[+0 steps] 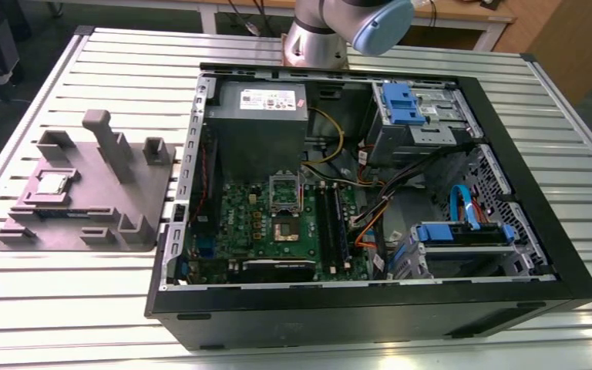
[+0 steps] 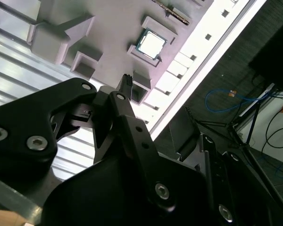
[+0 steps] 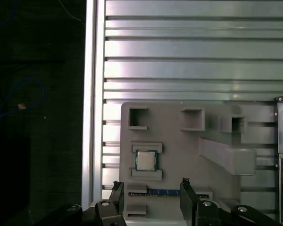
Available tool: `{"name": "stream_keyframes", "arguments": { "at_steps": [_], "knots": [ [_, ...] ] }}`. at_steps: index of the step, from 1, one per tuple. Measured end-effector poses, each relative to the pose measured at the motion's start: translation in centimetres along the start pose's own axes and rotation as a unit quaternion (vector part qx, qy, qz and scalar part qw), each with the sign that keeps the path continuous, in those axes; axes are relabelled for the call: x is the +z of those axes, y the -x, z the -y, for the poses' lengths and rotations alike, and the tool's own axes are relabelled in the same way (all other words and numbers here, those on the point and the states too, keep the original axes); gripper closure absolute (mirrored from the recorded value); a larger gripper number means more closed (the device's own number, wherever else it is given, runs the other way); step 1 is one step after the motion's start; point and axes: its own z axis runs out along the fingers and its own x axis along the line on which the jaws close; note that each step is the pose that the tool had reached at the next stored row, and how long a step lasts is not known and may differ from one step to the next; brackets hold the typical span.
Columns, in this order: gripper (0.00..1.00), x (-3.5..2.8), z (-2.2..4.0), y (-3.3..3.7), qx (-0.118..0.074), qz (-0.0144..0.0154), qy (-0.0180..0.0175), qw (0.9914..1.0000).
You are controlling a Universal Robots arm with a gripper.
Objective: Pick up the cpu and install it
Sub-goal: 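Pick up the cpu and move it towards the insertion slot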
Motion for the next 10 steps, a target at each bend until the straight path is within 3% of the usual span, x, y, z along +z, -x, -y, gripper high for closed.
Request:
{"name": "stream_keyframes", "arguments": {
  "at_steps": [10],
  "knots": [
    [0.41,0.68,0.06,0.01,0.000,0.0000,0.0000,1.00000]
  ]
}}
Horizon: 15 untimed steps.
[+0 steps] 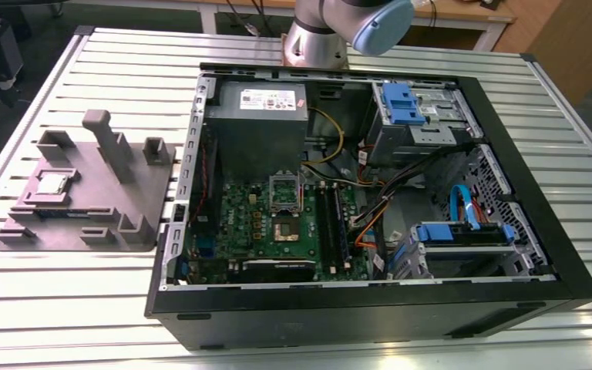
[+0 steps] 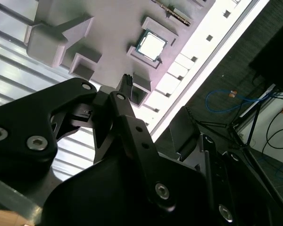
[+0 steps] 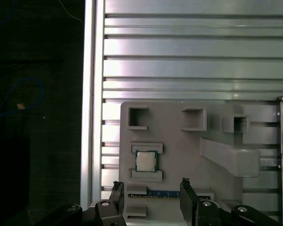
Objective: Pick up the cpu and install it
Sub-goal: 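Pick up the cpu and move it towards the insertion slot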
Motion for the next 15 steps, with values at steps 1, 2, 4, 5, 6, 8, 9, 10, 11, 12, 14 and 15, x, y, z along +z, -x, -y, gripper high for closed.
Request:
{"name": "stream_keyframes", "arguments": {
  "at_steps": [1,2,4,5,6,8,9,10,11,12,14,15],
  "knots": [
    [0.41,0.06,0.02,0.00,0.000,0.0001,0.0000,1.00000],
    [0.41,0.12,0.03,0.00,0.000,0.0000,0.0000,1.00000],
    [0.41,0.26,0.06,0.00,0.000,0.0000,0.0000,1.00000],
    [0.41,0.34,0.07,0.00,0.000,0.0000,0.0000,1.00000],
    [0.41,0.43,0.08,0.00,0.000,0.0000,0.0000,1.00000],
    [0.41,0.58,0.11,0.01,0.000,0.0000,0.0000,1.00000],
    [0.41,0.66,0.12,0.01,0.000,0.0000,0.0000,1.00000],
    [0.41,0.75,0.13,0.01,0.000,0.0000,0.0000,1.00000],
    [0.41,0.85,0.16,0.02,0.000,0.0000,0.0000,1.00000],
    [0.41,0.96,0.22,0.02,0.000,0.0000,0.0000,1.00000],
    [0.41,1.25,0.26,0.01,0.000,0.0000,0.0000,1.00000],
    [0.41,1.41,0.27,0.02,0.000,0.0000,0.0000,1.00000]
  ]
}}
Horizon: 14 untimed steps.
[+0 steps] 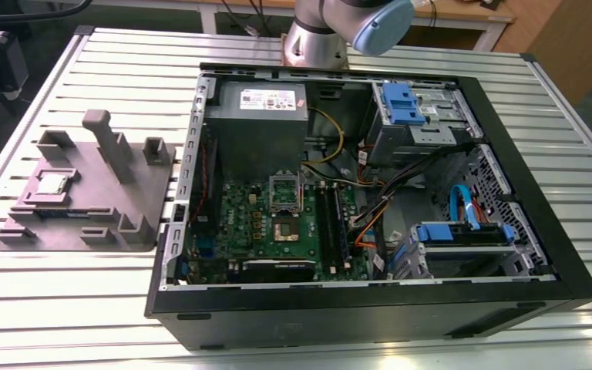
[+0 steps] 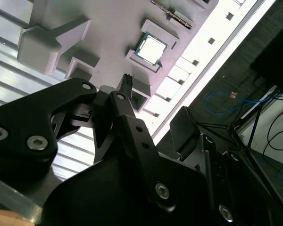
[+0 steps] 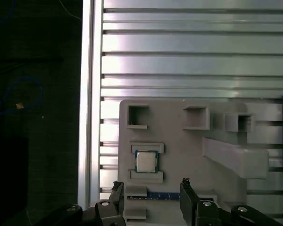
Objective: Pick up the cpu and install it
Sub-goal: 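Pick up the cpu and move it towards the insertion slot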
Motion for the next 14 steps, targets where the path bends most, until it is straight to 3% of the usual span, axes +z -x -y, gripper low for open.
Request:
{"name": "stream_keyframes", "arguments": {
  "at_steps": [5,14],
  "knots": [
    [0.41,0.70,0.04,-0.17,0.000,0.0048,0.0001,0.99999],
    [0.41,2.24,0.12,-0.49,-0.011,0.0042,0.0000,0.99993]
  ]
}}
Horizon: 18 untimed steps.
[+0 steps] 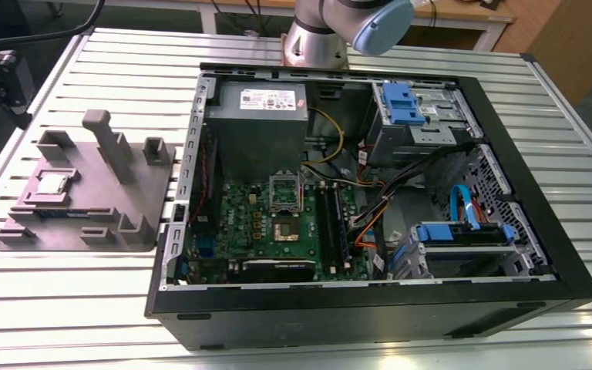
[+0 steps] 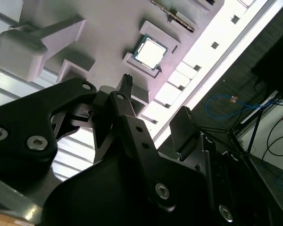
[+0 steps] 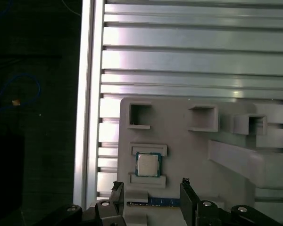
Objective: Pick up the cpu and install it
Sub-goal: 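Pick up the cpu and move it towards the insertion slot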
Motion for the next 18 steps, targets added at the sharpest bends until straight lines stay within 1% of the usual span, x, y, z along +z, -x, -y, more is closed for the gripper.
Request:
{"name": "stream_keyframes", "arguments": {
  "at_steps": [4,15,18],
  "knots": [
    [0.41,0.17,0.01,-0.01,0.000,-0.0001,0.0000,1.00000],
    [0.41,0.28,0.01,-0.02,0.000,0.0000,0.0000,1.00000],
    [0.41,0.46,0.02,-0.03,0.000,0.0001,0.0001,1.00000]
  ]
}}
